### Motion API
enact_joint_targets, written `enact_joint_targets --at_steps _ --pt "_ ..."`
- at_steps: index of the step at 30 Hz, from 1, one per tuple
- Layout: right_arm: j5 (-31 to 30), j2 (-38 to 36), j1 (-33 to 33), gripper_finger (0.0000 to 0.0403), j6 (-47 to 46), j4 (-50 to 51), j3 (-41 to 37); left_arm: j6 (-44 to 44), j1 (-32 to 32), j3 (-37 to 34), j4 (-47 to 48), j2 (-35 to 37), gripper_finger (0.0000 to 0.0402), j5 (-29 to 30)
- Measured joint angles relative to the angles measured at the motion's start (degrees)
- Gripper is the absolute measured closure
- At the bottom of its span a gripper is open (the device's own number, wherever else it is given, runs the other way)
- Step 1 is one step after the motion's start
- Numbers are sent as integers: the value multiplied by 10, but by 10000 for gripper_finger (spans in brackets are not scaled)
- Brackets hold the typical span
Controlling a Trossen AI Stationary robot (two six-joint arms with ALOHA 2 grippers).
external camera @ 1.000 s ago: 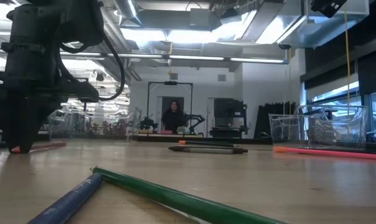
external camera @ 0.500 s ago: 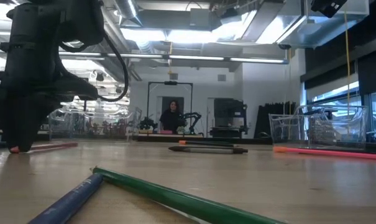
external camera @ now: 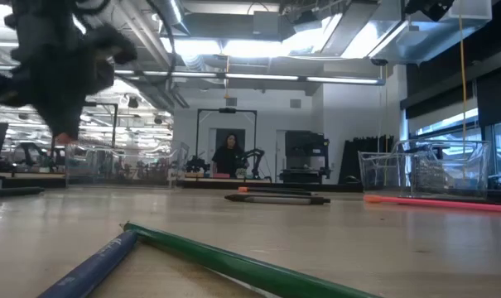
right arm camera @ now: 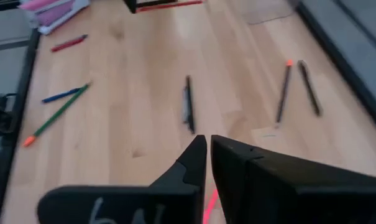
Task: Sort crayons/erasers/pens/pencils in bins
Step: Put the red pencil into the top left transparent bin
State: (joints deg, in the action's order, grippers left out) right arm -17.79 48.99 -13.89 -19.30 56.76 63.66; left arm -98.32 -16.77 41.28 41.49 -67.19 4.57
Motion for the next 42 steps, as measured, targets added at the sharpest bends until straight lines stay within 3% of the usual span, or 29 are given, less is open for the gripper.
enact_joint_targets --at_steps 9,16,24,31,37,42 --pt "-36 0 0 376 -1 -9 0 158 41 22 40 102 399 26" --pt "-37 0 0 376 1 -30 0 331 118 126 220 110 399 51" --pt "-71 0 1 376 1 -33 0 526 257 211 301 109 394 81" --pt "-81 0 14 376 1 -34 0 709 401 222 297 102 393 111" --pt "-81 0 18 376 1 -34 0 859 516 222 296 55 393 116" --pt "-81 0 18 376 1 -34 0 931 587 222 294 -10 393 116"
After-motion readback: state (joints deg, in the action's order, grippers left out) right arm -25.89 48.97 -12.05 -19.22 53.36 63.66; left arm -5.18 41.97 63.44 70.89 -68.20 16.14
